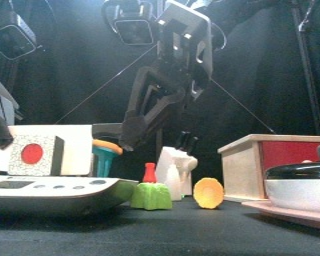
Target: Cut sushi piece
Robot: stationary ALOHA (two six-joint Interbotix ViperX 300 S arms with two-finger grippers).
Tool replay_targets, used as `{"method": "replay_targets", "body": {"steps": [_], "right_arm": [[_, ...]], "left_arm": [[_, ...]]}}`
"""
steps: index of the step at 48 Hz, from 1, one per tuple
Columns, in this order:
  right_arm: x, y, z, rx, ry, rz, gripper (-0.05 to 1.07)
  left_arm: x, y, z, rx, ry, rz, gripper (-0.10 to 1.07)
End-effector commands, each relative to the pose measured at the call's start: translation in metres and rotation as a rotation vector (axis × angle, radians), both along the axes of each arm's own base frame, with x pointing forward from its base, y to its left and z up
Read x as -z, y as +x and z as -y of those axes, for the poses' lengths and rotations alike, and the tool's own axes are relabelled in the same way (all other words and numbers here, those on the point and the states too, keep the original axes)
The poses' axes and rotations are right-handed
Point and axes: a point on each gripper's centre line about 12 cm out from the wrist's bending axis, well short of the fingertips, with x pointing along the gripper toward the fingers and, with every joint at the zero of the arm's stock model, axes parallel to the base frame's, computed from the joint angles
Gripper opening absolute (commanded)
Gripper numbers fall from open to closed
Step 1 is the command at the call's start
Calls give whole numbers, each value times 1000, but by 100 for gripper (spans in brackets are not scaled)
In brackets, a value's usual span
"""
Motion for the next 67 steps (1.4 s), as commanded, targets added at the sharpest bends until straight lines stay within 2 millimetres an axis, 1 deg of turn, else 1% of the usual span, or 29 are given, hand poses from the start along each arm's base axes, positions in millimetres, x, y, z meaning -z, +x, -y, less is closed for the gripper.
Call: {"method": "replay_targets", "body": {"steps": [1,9,17,28,32,36,39,43,51,53,61,67], "right_arm": [[-33,6,8,13,-3,72,40],[-48,6,8,0,-17,109,40],[-61,5,12,4,-28,135,40],[-69,4,17,6,-60,148,40],[-70,5,17,5,-62,152,40],[-70,5,17,5,-62,152,40],[-70,5,17,5,-62,152,40],[-71,5,17,6,-61,153,40],[-70,5,16,9,-56,152,40],[-70,5,16,10,-54,152,40],[-72,3,13,8,-44,153,40],[-73,2,13,14,-32,154,40]], "left_arm": [[-12,4,7,36,-5,52,22],[-26,5,5,58,2,116,22],[-41,8,-7,38,12,182,22],[-52,9,-29,-13,38,239,23],[-55,9,-33,-24,43,252,24],[-54,8,-36,-32,48,250,26],[-55,8,-38,-38,48,254,30],[-54,8,-38,-41,47,251,39],[-54,7,-39,-44,45,250,63],[-55,8,-39,-46,44,259,70],[-62,12,-39,-52,38,286,89],[-71,13,-47,-87,36,329,102]]}}
